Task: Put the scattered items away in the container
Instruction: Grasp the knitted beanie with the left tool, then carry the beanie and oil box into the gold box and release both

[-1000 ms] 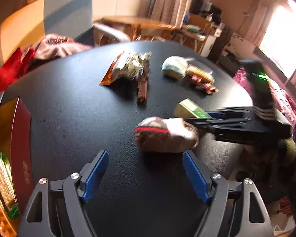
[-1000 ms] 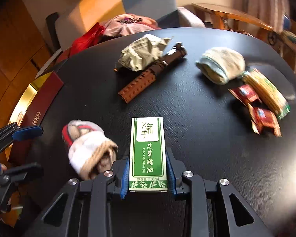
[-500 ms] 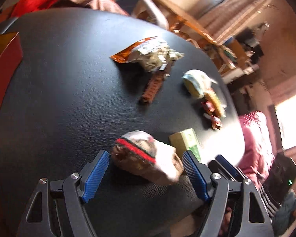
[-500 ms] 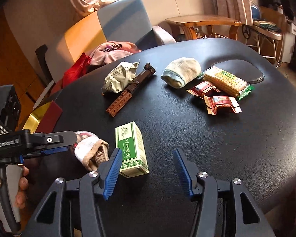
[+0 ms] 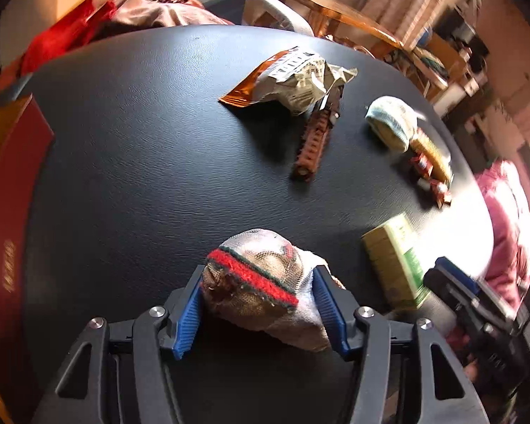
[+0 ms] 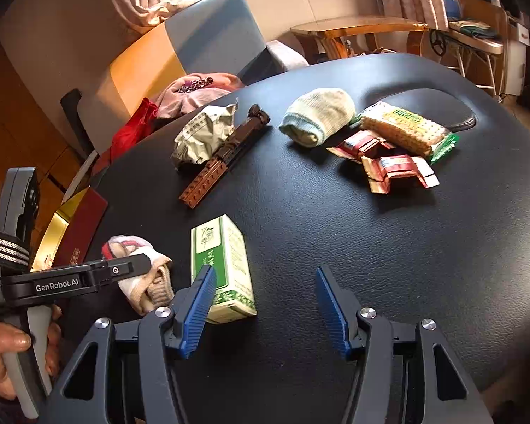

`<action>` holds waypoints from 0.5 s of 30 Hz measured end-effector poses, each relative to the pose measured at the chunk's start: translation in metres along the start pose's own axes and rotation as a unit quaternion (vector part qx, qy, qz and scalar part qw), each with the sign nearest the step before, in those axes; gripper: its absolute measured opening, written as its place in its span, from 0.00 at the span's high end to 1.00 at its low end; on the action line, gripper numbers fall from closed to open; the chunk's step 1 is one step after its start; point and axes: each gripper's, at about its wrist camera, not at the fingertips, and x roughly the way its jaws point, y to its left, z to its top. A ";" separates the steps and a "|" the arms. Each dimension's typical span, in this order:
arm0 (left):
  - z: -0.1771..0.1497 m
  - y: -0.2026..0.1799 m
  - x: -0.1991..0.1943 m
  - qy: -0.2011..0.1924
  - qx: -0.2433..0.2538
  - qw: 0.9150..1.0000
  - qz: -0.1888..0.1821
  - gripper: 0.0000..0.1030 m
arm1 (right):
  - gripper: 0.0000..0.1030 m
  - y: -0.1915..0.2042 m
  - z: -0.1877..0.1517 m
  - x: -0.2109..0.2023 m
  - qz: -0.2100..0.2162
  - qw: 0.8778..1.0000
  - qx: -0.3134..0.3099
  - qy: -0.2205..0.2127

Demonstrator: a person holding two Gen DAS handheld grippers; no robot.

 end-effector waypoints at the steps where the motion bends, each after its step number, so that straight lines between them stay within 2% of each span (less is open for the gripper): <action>1: -0.002 0.005 -0.002 0.002 0.009 1.000 0.001 0.42 | 0.43 0.004 -0.001 0.001 0.002 1.000 -0.005 0.001; 3: -0.005 0.016 -0.007 0.005 0.017 1.000 0.000 0.42 | 0.43 0.011 -0.001 0.003 0.006 1.000 -0.017 0.003; 7: -0.009 0.039 -0.013 0.004 -0.015 1.000 -0.023 0.38 | 0.43 0.027 0.001 0.010 0.006 0.999 -0.046 0.010; 10: -0.011 0.047 -0.016 -0.003 -0.029 0.999 -0.035 0.36 | 0.43 0.037 0.005 0.021 -0.015 0.998 -0.058 0.023; 15: -0.014 0.035 -0.016 -0.024 -0.007 1.000 -0.016 0.35 | 0.44 0.042 0.009 0.035 -0.068 0.995 -0.057 0.040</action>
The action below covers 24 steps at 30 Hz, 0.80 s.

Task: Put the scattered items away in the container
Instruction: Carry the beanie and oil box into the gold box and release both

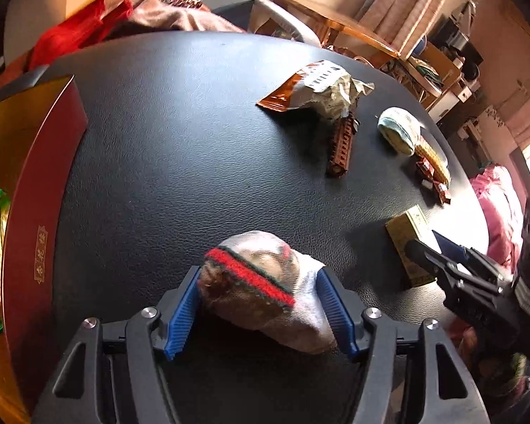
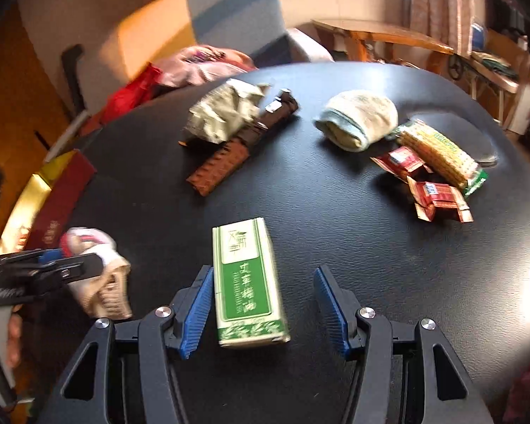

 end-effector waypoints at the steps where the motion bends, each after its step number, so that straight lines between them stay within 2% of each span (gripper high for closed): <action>1: -0.001 -0.003 0.001 -0.003 0.003 1.000 0.003 0.35 | 0.44 0.000 0.001 0.002 -0.001 1.000 0.004 0.005; 6: -0.002 -0.003 0.003 -0.022 -0.024 0.999 0.010 0.35 | 0.45 0.006 0.001 0.005 -0.025 1.000 -0.002 0.013; 9: -0.005 -0.003 0.003 -0.030 -0.023 0.999 0.009 0.35 | 0.47 0.011 -0.001 0.007 -0.045 0.999 -0.021 0.016; 12: -0.009 -0.003 0.002 -0.038 -0.012 0.999 0.017 0.43 | 0.71 0.016 -0.005 0.005 -0.070 0.997 -0.043 0.011; 17: -0.016 0.001 -0.004 -0.052 -0.002 0.999 0.011 0.57 | 0.70 0.018 -0.014 0.000 -0.072 0.996 -0.047 0.002; 24: -0.029 0.004 -0.023 -0.076 0.025 0.997 0.014 0.62 | 0.70 0.032 -0.028 -0.008 -0.037 0.999 -0.033 0.000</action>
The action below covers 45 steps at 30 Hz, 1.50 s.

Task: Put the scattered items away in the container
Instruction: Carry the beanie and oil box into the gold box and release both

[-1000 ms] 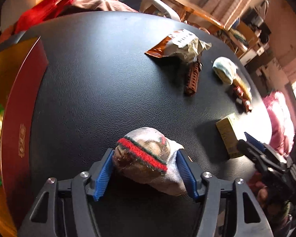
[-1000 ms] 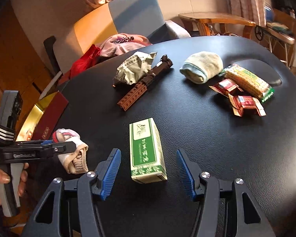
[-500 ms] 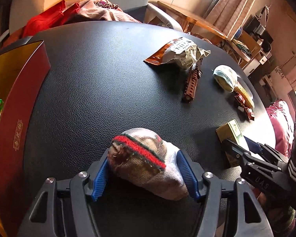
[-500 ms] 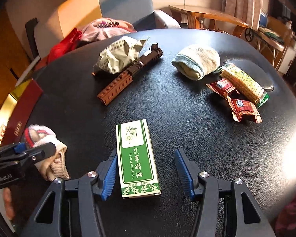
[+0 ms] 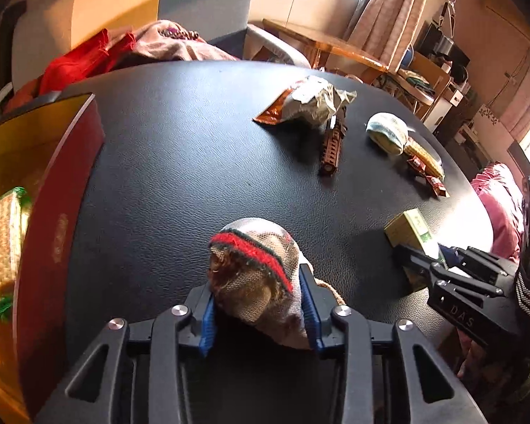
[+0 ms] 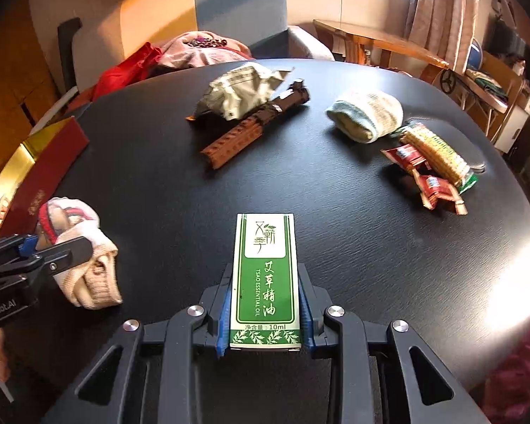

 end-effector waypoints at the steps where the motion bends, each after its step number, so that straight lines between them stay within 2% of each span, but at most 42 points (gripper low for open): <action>1: 0.000 0.002 -0.004 -0.005 0.000 1.000 0.000 0.62 | 0.70 0.003 0.001 0.001 0.009 1.000 0.005 0.001; 11: 0.001 0.024 -0.062 -0.080 -0.008 0.996 0.022 0.62 | 0.70 0.054 0.012 -0.013 0.050 0.999 -0.009 -0.014; 16: -0.002 0.055 -0.097 -0.112 -0.044 0.992 0.031 0.62 | 0.70 0.096 0.028 -0.027 0.088 0.995 -0.040 -0.030; 23: -0.012 0.119 -0.134 -0.144 -0.094 0.981 0.091 0.62 | 0.70 0.171 0.050 -0.041 0.144 0.984 -0.092 -0.048; 29: -0.019 0.185 -0.145 -0.139 -0.139 0.969 0.148 0.62 | 0.70 0.229 0.073 -0.041 0.196 0.972 -0.123 -0.048; 34: -0.020 0.216 -0.141 -0.126 -0.153 0.965 0.171 0.61 | 0.70 0.280 0.083 -0.019 0.213 0.964 -0.159 -0.025; 40: -0.016 0.234 -0.126 -0.105 -0.171 0.964 0.174 0.58 | 0.70 0.319 0.085 0.017 0.214 0.958 -0.188 0.015; 45: -0.016 0.242 -0.116 -0.091 -0.184 0.965 0.162 0.52 | 0.67 0.325 0.082 0.035 0.213 0.959 -0.182 0.038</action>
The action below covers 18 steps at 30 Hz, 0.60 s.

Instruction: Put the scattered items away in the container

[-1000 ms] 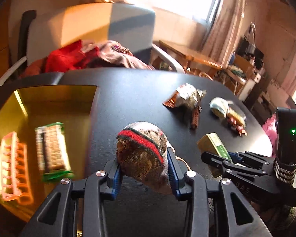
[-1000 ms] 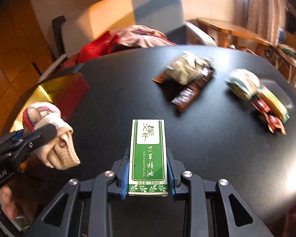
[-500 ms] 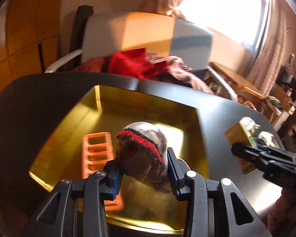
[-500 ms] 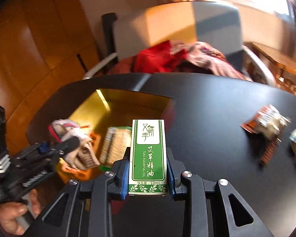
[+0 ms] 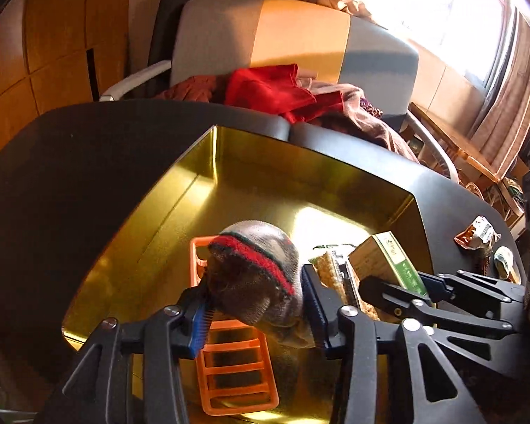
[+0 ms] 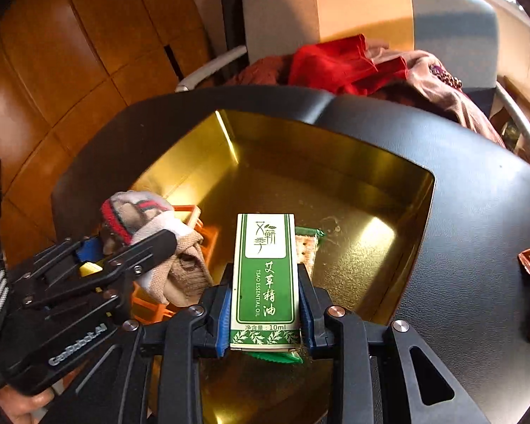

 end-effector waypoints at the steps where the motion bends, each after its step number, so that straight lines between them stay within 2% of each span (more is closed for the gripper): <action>1: -0.001 0.001 0.001 0.004 -0.003 1.000 -0.004 0.50 | 0.66 -0.002 -0.001 0.001 0.004 1.000 0.007 0.001; 7: -0.005 0.000 -0.009 -0.011 -0.010 1.000 -0.003 0.49 | 0.66 -0.010 -0.010 -0.015 0.008 1.000 0.020 -0.018; 11: -0.006 -0.008 -0.024 -0.026 -0.011 1.000 -0.011 0.49 | 0.66 -0.017 -0.018 -0.037 0.008 0.999 0.029 -0.045; 14: -0.005 -0.028 -0.037 -0.039 0.013 0.999 -0.022 0.49 | 0.61 -0.032 -0.029 -0.061 0.004 0.996 0.051 -0.073; 18: 0.001 -0.072 -0.051 -0.047 0.056 0.996 -0.060 0.46 | 0.53 -0.076 -0.054 -0.092 -0.026 0.990 0.102 -0.098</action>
